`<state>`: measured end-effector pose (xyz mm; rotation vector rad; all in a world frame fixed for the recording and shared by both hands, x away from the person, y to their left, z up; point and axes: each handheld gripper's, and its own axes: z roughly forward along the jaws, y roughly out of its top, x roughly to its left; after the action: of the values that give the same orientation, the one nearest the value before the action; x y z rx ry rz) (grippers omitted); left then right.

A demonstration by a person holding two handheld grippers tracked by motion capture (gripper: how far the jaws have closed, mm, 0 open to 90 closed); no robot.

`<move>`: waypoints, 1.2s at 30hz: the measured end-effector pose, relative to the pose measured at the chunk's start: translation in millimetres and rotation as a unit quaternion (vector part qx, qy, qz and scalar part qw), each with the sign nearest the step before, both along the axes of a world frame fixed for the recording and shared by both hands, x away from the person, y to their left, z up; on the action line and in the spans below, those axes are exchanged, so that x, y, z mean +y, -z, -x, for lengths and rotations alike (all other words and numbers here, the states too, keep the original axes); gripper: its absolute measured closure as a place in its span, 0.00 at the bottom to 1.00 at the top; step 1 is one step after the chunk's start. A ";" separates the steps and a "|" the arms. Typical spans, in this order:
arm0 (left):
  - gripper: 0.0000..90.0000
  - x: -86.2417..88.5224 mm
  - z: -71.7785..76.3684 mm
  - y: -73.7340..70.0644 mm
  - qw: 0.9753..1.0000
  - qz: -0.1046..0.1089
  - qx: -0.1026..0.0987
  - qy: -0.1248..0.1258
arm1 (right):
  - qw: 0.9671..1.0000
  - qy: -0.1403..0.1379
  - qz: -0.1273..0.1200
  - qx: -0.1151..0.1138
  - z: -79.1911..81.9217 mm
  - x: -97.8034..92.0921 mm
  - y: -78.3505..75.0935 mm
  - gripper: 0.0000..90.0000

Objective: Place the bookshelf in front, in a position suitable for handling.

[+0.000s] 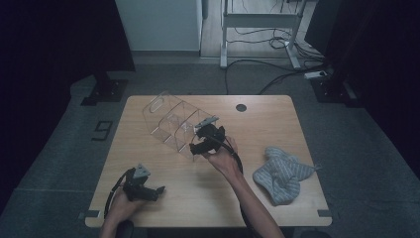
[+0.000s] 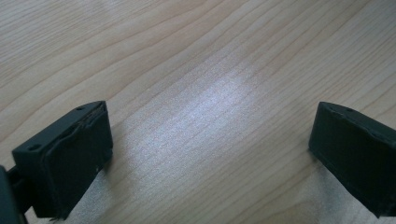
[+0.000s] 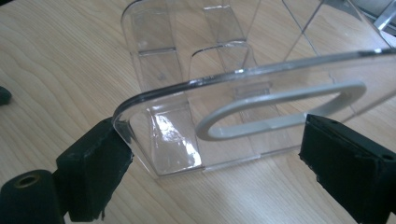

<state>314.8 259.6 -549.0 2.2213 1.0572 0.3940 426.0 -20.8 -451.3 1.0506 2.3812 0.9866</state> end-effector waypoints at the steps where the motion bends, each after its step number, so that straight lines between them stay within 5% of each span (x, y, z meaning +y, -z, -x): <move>1: 0.00 0.0 0.0 0.0 1.000 0.000 0.000 0.000 | 1.000 0.000 0.002 -0.001 -1.1 -3.2 -0.1 0.10; 11: 0.00 0.0 0.0 0.0 1.000 0.001 0.000 0.000 | 0.999 0.038 0.001 0.003 -14.2 -37.5 -1.4 0.18; 18: 0.00 0.1 0.0 0.0 1.000 0.001 0.001 0.001 | 0.999 0.032 -0.007 -0.003 -18.0 -27.9 -6.6 0.32; 23: 0.00 0.0 0.0 0.0 1.000 0.000 0.000 0.000 | 1.000 0.013 -0.009 0.006 -19.0 -22.4 -4.8 0.56; 36: 0.00 0.0 0.0 0.0 1.000 0.000 0.000 0.000 | 1.000 0.025 -0.001 0.006 -19.1 -42.7 -5.7 0.64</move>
<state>314.9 259.7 -549.0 2.2210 1.0563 0.3927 445.1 -63.5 -445.6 1.1137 2.3514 0.9694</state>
